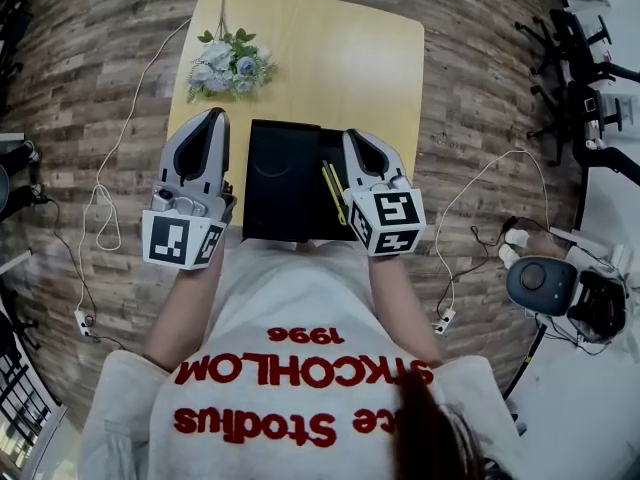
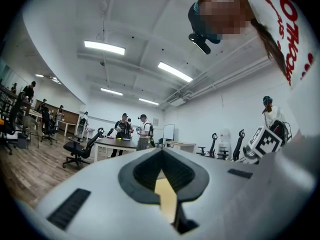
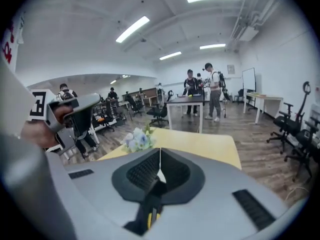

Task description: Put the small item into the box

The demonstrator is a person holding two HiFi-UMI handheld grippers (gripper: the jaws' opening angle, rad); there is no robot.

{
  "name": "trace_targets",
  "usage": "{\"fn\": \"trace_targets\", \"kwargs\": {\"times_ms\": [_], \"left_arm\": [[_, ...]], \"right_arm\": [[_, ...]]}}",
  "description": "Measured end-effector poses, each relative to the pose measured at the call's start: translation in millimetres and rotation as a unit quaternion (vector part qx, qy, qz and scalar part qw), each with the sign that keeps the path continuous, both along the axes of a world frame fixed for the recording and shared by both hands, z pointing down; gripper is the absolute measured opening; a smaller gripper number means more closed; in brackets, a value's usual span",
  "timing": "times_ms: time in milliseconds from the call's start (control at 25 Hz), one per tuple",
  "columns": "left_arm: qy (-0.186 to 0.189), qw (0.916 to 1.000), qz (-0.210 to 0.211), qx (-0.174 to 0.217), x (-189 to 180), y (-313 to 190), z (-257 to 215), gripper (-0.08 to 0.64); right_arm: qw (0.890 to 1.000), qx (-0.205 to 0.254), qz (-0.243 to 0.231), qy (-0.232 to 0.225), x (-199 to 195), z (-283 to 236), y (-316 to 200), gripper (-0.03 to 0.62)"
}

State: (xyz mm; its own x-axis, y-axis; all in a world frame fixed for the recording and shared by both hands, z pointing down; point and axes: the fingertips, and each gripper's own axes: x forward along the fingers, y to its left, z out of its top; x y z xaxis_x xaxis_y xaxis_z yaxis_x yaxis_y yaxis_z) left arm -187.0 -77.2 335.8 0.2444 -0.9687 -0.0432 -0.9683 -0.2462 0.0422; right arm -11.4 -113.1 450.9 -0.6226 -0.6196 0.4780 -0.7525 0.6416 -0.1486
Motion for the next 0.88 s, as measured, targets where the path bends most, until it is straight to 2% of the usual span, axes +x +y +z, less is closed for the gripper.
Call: {"fn": "trace_targets", "kwargs": {"times_ms": [200, 400, 600, 880], "left_arm": [[-0.014, 0.9997, 0.006, 0.02, 2.8, -2.4, -20.9, 0.006], [-0.017, 0.9991, 0.009, 0.039, 3.4, 0.2, -40.4, 0.006], [-0.022, 0.9985, 0.018, 0.048, 7.3, 5.4, -52.5, 0.006], [-0.031, 0.9976, 0.023, 0.058, 13.2, 12.0, -63.0, 0.006]], "right_arm": [[0.995, 0.087, 0.023, -0.052, 10.0, -62.5, -10.2, 0.006], [0.985, 0.125, 0.052, -0.102, 28.4, -110.7, -9.7, 0.006], [0.973, 0.184, 0.065, -0.12, 45.0, -152.6, -2.5, 0.006], [0.964, 0.209, 0.092, -0.136, 65.0, -173.1, 8.4, 0.005]]}}
